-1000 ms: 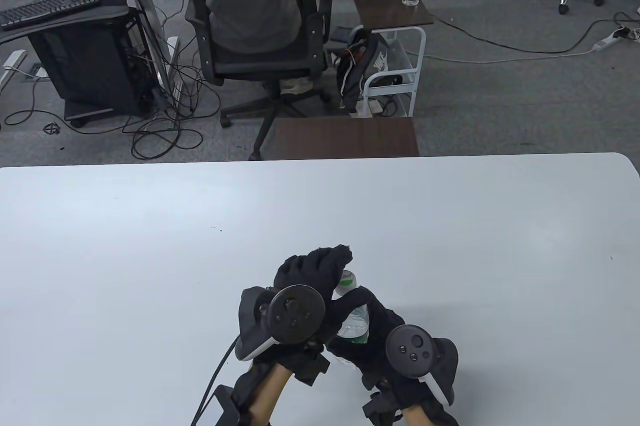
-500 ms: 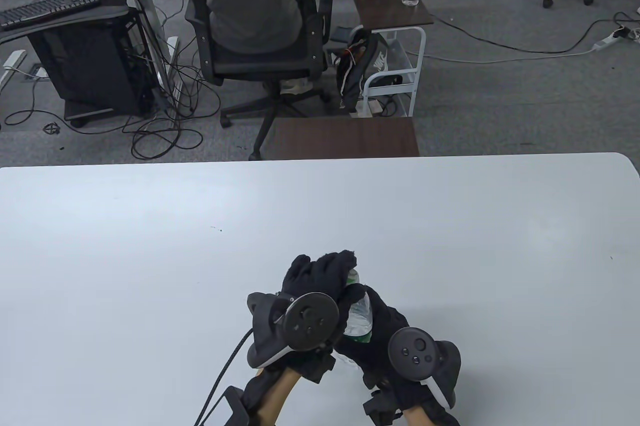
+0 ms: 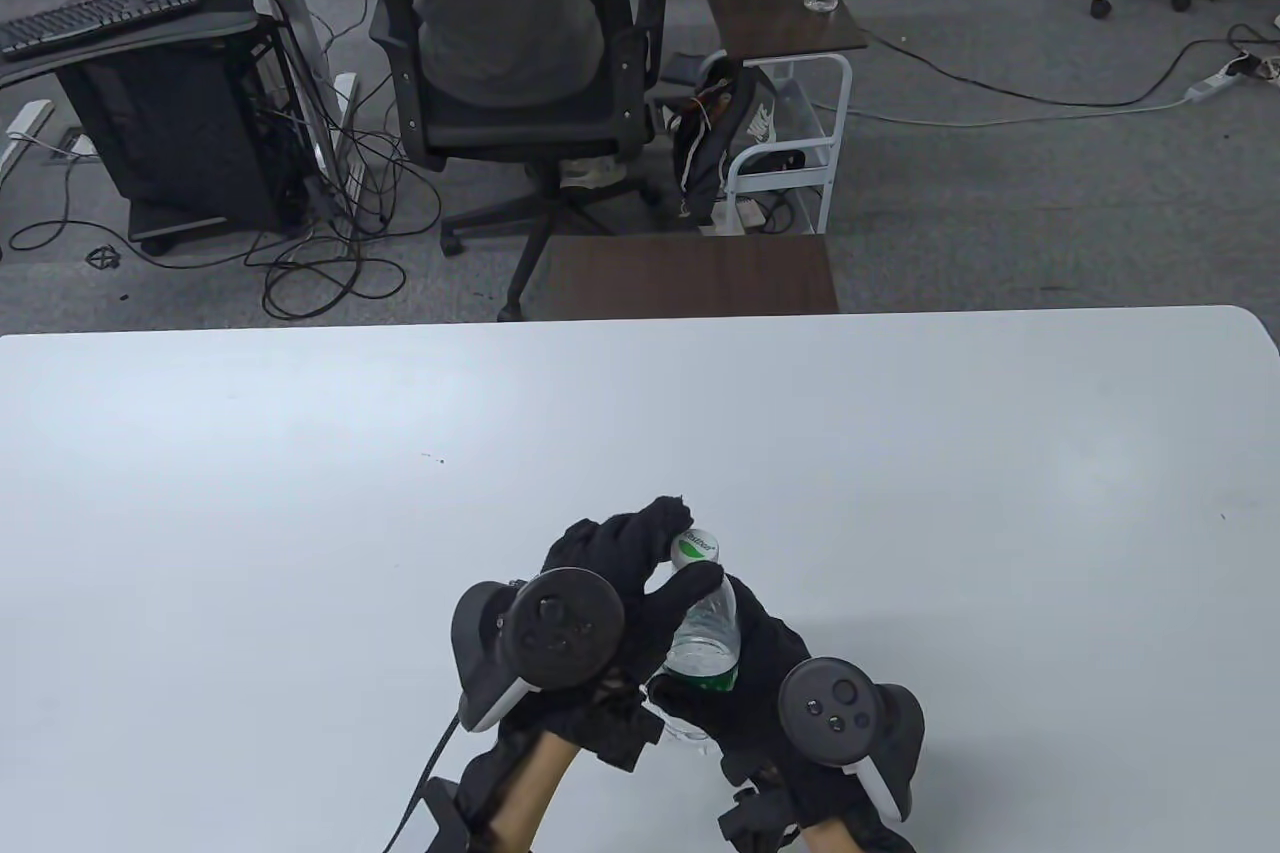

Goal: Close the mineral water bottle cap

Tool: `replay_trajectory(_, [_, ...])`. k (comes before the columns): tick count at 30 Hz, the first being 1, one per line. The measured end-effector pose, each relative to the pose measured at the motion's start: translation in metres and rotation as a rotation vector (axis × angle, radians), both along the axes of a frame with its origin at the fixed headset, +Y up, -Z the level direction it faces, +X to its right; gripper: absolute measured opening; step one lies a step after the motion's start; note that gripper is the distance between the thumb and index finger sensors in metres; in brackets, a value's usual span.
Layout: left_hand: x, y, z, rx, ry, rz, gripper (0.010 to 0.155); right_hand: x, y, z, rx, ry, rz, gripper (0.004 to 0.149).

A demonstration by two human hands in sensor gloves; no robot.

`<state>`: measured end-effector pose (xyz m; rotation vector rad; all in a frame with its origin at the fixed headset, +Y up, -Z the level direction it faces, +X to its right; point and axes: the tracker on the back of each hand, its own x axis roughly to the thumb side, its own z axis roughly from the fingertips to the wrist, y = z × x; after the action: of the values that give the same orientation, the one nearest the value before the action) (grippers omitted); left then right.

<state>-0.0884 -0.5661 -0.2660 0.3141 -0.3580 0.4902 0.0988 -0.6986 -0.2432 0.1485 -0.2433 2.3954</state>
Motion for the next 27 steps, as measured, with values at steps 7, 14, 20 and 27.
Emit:
replay_trajectory(7, [0.011, -0.012, -0.006, -0.074, -0.019, 0.24, 0.065, -0.001, 0.001, 0.005, 0.056, -0.074, -0.016, 0.096])
replay_trajectory(14, [0.013, -0.016, -0.009, -0.095, -0.133, 0.322, 0.06, 0.005, 0.002, 0.003, 0.072, -0.053, -0.012, 0.094])
replay_trajectory(20, [0.007, -0.013, -0.014, -0.179, -0.298, 0.368, 0.059, 0.011, 0.002, -0.003, -0.032, 0.168, -0.158, 0.094])
replay_trajectory(27, [-0.002, -0.015, -0.015, -0.212, -0.331, 0.364, 0.062, 0.008, 0.001, -0.003, -0.064, 0.227, -0.166, 0.098])
